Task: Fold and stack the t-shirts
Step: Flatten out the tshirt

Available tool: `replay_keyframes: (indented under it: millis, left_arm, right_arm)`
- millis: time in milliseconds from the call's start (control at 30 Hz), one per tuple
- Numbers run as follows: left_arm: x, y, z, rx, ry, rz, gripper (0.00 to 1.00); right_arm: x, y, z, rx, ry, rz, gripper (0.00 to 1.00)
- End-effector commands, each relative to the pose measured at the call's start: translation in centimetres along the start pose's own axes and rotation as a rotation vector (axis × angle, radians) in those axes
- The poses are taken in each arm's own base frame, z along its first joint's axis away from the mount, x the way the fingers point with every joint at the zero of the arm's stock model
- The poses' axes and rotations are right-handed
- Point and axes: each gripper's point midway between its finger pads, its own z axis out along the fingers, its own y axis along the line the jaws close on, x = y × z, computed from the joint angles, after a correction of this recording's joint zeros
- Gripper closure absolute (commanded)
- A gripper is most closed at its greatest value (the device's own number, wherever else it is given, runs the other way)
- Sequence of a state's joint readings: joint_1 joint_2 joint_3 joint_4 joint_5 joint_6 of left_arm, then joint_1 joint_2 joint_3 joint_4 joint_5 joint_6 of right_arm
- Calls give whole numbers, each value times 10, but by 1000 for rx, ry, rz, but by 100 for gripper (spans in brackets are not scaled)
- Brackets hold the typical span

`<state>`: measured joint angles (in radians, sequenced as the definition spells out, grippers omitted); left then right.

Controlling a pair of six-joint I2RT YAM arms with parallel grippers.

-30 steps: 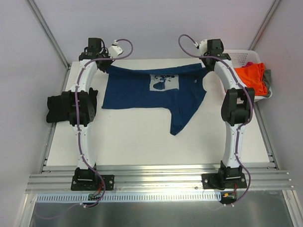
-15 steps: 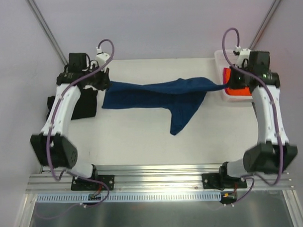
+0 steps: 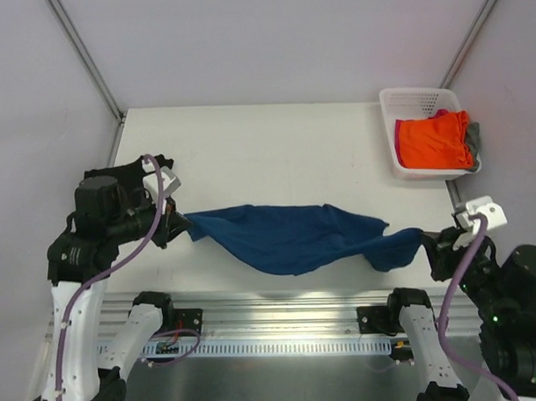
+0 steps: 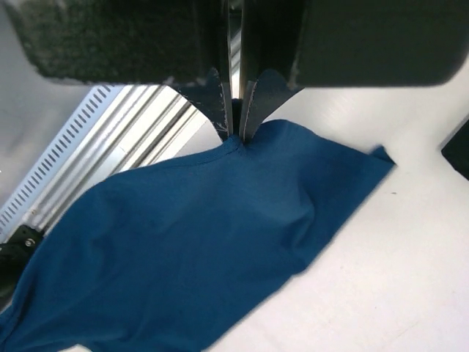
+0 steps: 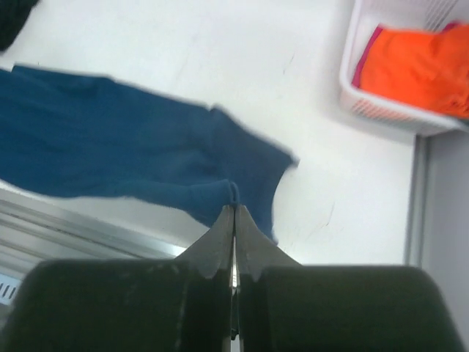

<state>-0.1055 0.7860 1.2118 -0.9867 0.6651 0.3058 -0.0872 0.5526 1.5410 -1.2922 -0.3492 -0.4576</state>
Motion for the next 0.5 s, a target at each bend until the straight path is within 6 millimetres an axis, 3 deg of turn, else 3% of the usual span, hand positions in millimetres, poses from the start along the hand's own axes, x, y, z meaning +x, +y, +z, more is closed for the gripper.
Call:
replay_keyframes:
  millis: [0,67,100,133,167,200,267,300,333,367,400,467]
  left_arm:
    - [2,-39,-32,60,-24,9,100]
    - [-17,-49,-48,53,-88,65,100]
    - [-30,-48,-54,32,-120,82,100]
    - [-47,-39,-54,6,-141,100,100]
    - [-74,-31,-68,-74,-197,165,100]
    - [-97,-14,-64,-118,-224,196,100]
    - [-134,-2,-73,-185,-291,291,100]
    - [-149,5,-74,-211,-312,318,100]
    - [-168,21,-64,-220,-316,327,100]
    - [-192,19,-75,-239,-368,370,100]
    - [-204,34,-60,-227,-348,360,100]
    - [-235,37,-68,-249,-397,389,100]
  right_arm:
    - [47,18,-38,-25,160,-10,100]
    - [37,12,-48,32,91,-28,100]
    - [22,-1,-48,95,45,-41,100]
    - [11,-8,-46,118,16,-42,100]
    - [-1,-17,-43,150,-18,-31,100]
    - [-28,-37,-33,216,-82,-49,100]
    - [-56,-57,-19,273,-147,-86,100]
    - [-86,-75,-7,343,-216,-102,100]
    - [-102,-79,2,345,-244,-121,99]
    - [-116,-84,7,363,-267,-131,100]
    - [-137,-93,9,405,-322,-132,100]
    - [-165,-103,24,423,-349,-147,99]
